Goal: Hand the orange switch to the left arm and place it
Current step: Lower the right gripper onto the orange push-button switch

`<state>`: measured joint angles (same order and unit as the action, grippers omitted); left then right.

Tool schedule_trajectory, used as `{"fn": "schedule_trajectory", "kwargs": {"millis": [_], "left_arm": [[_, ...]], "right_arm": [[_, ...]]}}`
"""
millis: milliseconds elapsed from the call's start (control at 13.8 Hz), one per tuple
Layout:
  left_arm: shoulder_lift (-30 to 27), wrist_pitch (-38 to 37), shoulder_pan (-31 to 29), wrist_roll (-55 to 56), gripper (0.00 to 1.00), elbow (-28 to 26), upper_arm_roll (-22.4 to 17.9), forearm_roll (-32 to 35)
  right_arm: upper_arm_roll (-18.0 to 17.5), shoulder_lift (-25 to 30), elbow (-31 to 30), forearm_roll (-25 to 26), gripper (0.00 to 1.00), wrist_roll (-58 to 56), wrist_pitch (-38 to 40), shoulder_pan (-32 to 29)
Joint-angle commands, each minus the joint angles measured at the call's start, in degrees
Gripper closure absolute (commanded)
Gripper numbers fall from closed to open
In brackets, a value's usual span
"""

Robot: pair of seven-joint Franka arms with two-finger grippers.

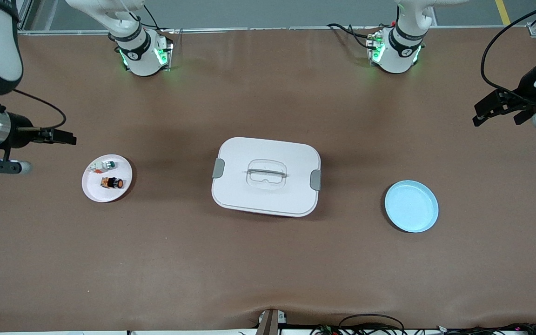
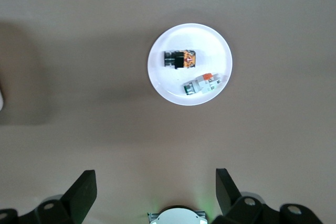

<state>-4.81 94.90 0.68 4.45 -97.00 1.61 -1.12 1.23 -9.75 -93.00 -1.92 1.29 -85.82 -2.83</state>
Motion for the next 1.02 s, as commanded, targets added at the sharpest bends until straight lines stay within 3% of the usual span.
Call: {"fn": "schedule_trajectory", "kwargs": {"millis": [0, 218, 944], "left_arm": [[0.68, -1.47, -0.06, -0.59, 0.0, 1.64, -0.03, 0.68], [0.77, -1.47, -0.06, -0.59, 0.0, 1.64, -0.03, 0.68], [1.03, -1.47, -0.06, -0.5, 0.0, 1.73, -0.03, 0.68]], "right_arm": [[-0.44, -0.97, 1.94, -0.02, 0.0, -0.41, 1.18, -0.77], [-0.52, -1.93, -0.33, -0.62, 0.0, -0.15, -1.79, -0.51], [-0.52, -2.29, -20.98, -0.89, 0.0, 0.38, -33.33, -1.21]]}}
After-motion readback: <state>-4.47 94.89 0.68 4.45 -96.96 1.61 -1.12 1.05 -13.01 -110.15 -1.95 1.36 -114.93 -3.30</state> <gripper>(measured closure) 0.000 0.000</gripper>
